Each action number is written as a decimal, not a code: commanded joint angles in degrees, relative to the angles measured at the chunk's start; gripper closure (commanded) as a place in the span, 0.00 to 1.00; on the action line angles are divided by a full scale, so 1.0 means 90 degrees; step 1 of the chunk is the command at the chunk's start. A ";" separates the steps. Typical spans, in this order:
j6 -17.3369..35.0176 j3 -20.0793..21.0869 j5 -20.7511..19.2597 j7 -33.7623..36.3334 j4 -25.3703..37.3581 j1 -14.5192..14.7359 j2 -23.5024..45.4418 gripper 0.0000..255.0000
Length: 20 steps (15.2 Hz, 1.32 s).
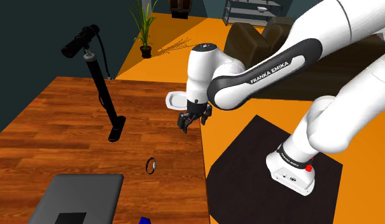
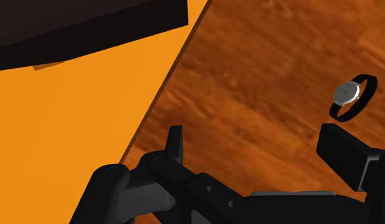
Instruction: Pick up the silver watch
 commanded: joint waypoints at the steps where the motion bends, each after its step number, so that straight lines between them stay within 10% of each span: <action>1: 0.0327 0.0137 -0.0236 0.0357 0.0196 0.0008 0.0480 0.00; 12: 0.1220 -0.0061 -0.2202 0.2600 0.2162 0.0889 0.3332 0.00; 20: 0.1479 -0.0463 -0.2750 0.3175 0.3119 0.1472 0.4511 0.00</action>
